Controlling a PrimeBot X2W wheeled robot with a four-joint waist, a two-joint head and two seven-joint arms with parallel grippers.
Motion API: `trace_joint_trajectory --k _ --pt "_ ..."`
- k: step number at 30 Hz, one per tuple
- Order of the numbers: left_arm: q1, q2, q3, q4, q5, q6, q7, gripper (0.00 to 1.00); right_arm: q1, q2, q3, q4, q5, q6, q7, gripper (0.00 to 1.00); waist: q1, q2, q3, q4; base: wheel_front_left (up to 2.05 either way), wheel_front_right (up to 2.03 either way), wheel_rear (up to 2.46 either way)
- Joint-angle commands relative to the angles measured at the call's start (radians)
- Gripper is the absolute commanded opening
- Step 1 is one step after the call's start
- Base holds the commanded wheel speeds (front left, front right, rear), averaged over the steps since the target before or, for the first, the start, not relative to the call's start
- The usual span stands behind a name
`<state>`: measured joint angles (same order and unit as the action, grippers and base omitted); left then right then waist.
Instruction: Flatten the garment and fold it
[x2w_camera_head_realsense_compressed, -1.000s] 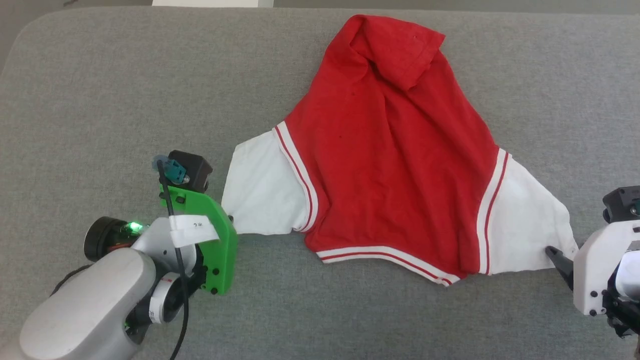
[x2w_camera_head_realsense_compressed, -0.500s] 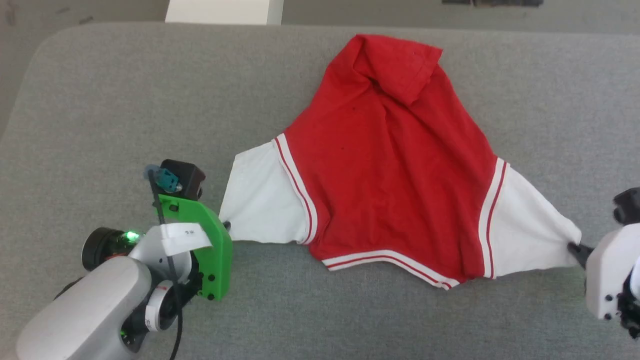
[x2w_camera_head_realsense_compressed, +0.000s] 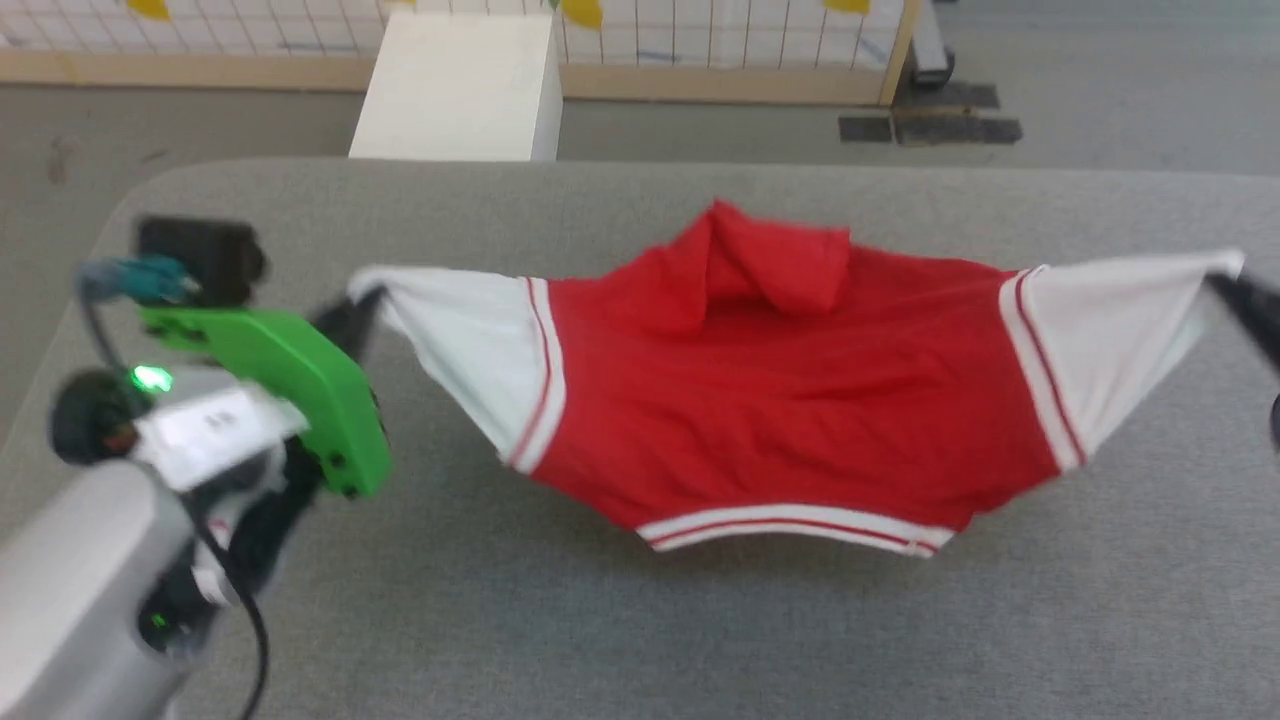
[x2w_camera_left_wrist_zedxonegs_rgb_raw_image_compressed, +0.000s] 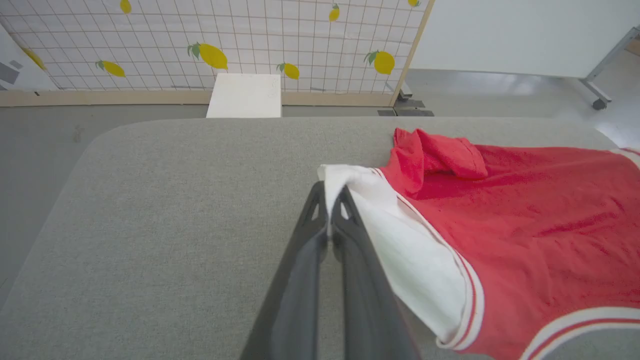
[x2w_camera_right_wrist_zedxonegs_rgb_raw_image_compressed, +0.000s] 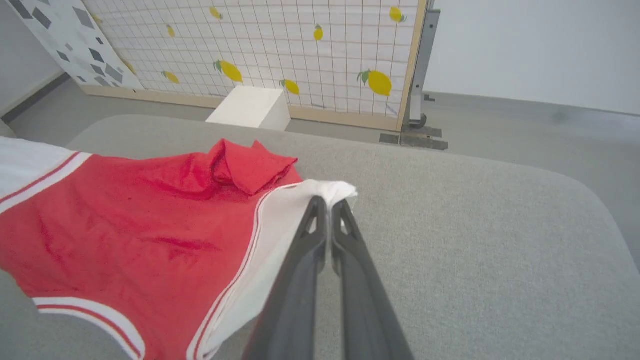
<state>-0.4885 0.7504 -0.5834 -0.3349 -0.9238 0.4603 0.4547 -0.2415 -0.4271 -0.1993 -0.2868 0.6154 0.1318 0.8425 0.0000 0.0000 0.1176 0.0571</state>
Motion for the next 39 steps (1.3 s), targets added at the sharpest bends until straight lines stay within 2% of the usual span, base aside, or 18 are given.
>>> trace_joint_trajectory --k 1,5,9,13,16,20,30,39 --pt "-0.034 0.005 0.024 -0.001 0.003 0.003 -0.020 0.00 -0.048 -0.012 0.000 -0.010 0.011 -0.001 -0.019 0.00 0.0000 0.0000 -0.029 -0.020 0.00 0.00 0.00" --pt "-0.116 -0.001 0.072 0.008 0.013 -0.011 -0.053 0.00 -0.151 -0.041 0.036 0.000 0.032 -0.001 -0.056 0.00 0.0000 0.0000 -0.039 -0.029 0.00 0.00 0.00" --pt "-0.219 -0.014 0.082 0.061 0.025 -0.045 -0.050 0.00 -0.262 -0.057 0.094 0.048 0.045 -0.001 -0.086 0.00 0.0000 0.0000 -0.036 -0.041 0.00 0.00 0.00" --pt "-0.335 -0.046 0.050 0.172 0.021 -0.118 -0.010 0.00 -0.377 -0.082 0.213 0.122 0.043 -0.001 -0.121 0.00 0.0000 0.0000 -0.006 -0.056 0.00 0.00 0.00" --pt "-0.453 -0.065 0.013 0.304 0.049 -0.191 0.018 0.00 -0.492 -0.096 0.322 0.211 0.040 -0.001 -0.160 0.00 0.0000 0.0000 0.029 -0.072 0.00 0.00 0.00" --pt "-0.629 -0.104 -0.014 0.498 0.100 -0.259 0.027 0.00 -0.682 -0.085 0.439 0.368 0.028 -0.001 -0.236 0.00 0.0000 0.0000 0.088 -0.097 0.00 0.00 0.00" --pt "-0.971 -0.203 -0.051 0.890 0.202 -0.383 -0.056 0.00 -1.089 0.005 0.654 0.781 -0.014 -0.001 -0.451 0.00 0.0000 0.0000 0.214 -0.138 0.00 0.00 0.00" --pt "-1.169 -0.282 -0.007 1.074 0.246 -0.385 -0.292 0.00 -1.329 0.071 0.668 1.052 -0.025 -0.001 -0.691 0.00 0.0000 0.0000 0.286 -0.131 0.00 0.00 0.00"
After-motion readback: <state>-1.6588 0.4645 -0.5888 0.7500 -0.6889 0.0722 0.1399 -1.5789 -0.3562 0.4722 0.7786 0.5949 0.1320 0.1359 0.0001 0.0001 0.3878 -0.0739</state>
